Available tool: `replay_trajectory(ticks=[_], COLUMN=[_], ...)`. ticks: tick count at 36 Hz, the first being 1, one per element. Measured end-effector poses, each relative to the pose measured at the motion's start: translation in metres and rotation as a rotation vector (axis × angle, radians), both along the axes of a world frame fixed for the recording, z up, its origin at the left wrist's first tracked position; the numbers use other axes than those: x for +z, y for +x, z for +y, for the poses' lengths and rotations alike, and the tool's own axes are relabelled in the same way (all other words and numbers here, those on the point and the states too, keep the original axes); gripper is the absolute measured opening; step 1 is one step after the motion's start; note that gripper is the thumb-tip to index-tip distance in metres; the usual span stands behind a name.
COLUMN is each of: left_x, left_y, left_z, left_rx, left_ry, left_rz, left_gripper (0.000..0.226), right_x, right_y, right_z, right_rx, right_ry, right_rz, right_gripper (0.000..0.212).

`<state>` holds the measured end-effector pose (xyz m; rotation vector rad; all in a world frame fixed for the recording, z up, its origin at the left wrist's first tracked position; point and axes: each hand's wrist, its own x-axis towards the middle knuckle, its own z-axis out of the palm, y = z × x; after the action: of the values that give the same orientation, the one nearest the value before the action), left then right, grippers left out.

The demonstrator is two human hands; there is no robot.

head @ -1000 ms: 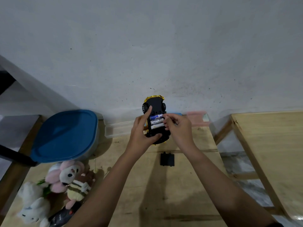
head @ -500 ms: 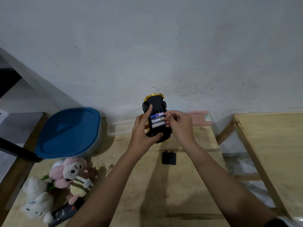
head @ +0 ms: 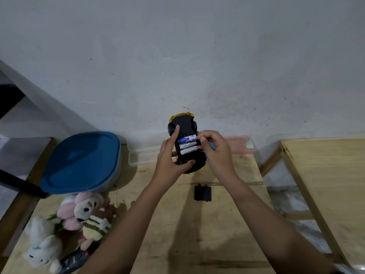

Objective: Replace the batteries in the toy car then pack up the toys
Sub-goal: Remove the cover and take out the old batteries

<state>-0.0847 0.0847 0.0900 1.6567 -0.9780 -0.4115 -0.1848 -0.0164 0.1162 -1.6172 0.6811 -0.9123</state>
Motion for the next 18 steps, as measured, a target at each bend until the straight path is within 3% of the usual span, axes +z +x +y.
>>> replay_trajectory(ticks=[4,9,18], left_x=[0.0003,0.0005,0.0006], left_y=[-0.0015,-0.0047,-0.0015], left_z=[-0.0013,-0.0006,0.0001], left_rx=[-0.001,-0.024,-0.03], left_ry=[0.005,0.011,0.025], left_rz=[0.002,-0.012,-0.008], left_gripper=[0.101,0.1,0.1], right_x=[0.0042,0.0097,0.0101], right_y=[-0.0009,-0.0008,0.0004], right_z=[0.0027,-0.0012,-0.0003], right_rx=[0.017,0.053,0.122], right_ry=[-0.014,-0.016,-0.087], right_rz=[0.018,0.018,0.092], right_gripper=[0.017,0.027,0.017])
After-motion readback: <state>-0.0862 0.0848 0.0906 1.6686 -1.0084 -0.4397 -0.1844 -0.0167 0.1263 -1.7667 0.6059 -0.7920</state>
